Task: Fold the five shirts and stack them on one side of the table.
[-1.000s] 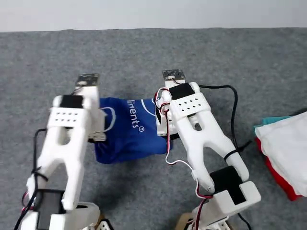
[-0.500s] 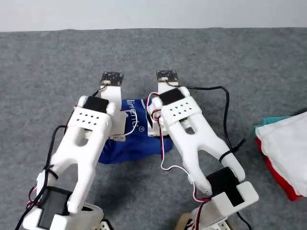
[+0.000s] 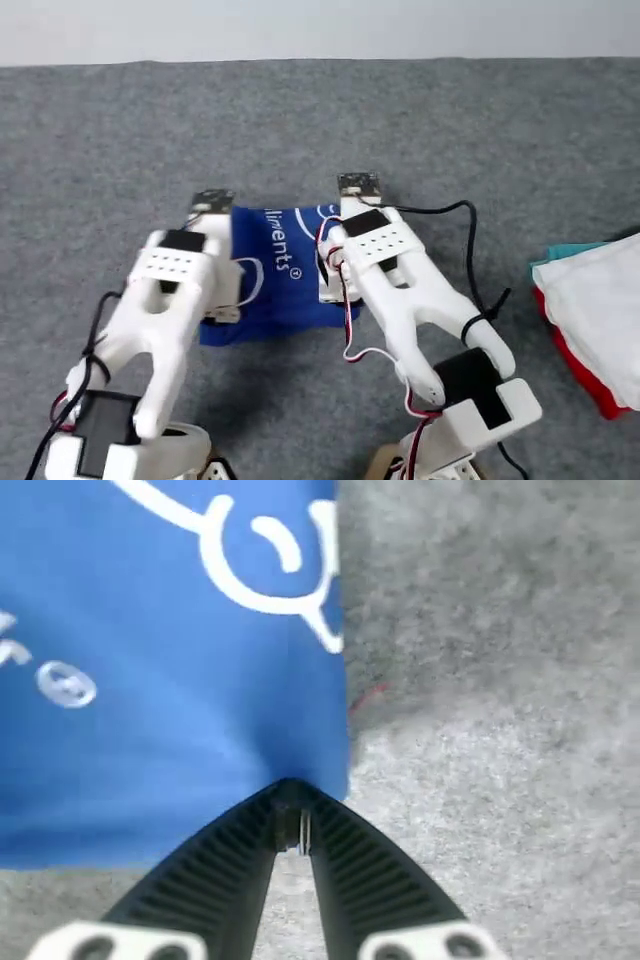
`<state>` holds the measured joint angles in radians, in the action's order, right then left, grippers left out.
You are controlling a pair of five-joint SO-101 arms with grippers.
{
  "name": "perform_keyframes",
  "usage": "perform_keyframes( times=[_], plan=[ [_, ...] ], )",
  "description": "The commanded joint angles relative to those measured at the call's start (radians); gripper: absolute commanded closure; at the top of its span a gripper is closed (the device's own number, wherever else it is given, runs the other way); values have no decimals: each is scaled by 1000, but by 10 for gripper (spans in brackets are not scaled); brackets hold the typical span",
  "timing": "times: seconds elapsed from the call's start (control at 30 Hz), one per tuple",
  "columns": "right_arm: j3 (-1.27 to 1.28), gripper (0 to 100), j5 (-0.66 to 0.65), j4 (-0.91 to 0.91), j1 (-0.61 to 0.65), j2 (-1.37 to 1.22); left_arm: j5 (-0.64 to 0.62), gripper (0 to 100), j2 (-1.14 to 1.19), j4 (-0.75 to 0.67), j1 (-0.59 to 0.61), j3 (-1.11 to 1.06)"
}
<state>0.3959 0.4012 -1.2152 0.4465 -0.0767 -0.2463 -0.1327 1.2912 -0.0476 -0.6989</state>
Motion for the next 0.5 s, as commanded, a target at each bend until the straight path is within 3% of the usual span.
perform_keyframes(
  times=[0.0,0.23,0.47],
  plan=[
    [-5,990,-44,7,-71,41,72,997,-2,-15,107,-30],
    [-12,990,-80,-2,-99,54,106,998,-12,26,147,-25],
    [-140,990,-74,-145,-36,114,101,998,-12,204,118,137]
  ],
)
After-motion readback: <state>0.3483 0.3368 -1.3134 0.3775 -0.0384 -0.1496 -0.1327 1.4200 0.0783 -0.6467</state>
